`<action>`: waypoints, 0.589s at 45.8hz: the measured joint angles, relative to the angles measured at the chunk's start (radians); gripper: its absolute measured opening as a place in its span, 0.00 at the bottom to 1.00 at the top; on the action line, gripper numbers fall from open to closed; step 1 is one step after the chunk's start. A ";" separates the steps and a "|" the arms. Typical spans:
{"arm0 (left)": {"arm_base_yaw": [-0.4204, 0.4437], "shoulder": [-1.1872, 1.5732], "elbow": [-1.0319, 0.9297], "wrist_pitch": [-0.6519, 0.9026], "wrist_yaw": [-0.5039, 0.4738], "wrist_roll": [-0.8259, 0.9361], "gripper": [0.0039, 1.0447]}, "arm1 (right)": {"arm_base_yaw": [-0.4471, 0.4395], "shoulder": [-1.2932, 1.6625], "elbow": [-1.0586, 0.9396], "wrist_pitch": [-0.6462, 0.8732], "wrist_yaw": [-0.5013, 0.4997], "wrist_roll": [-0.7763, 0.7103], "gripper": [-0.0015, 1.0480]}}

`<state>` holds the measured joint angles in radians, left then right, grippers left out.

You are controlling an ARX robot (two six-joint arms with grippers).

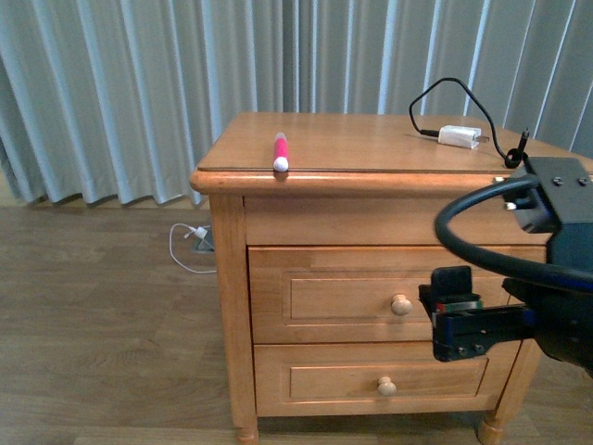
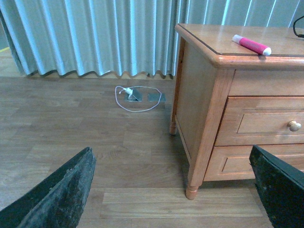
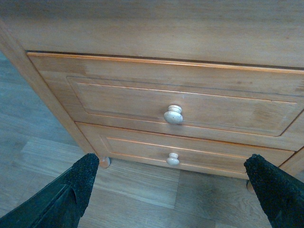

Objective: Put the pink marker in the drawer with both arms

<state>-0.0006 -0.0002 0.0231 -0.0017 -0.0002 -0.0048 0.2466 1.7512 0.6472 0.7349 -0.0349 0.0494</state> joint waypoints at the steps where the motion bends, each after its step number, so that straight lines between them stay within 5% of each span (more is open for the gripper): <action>1: 0.000 0.000 0.000 0.000 0.000 0.000 0.95 | 0.002 0.021 0.016 0.001 0.005 0.000 0.92; 27: 0.000 0.000 0.000 0.000 0.000 0.000 0.95 | 0.000 0.450 0.377 -0.031 0.113 -0.008 0.92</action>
<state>-0.0006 -0.0002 0.0231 -0.0017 -0.0002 -0.0044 0.2466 2.2009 1.0241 0.7036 0.0784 0.0414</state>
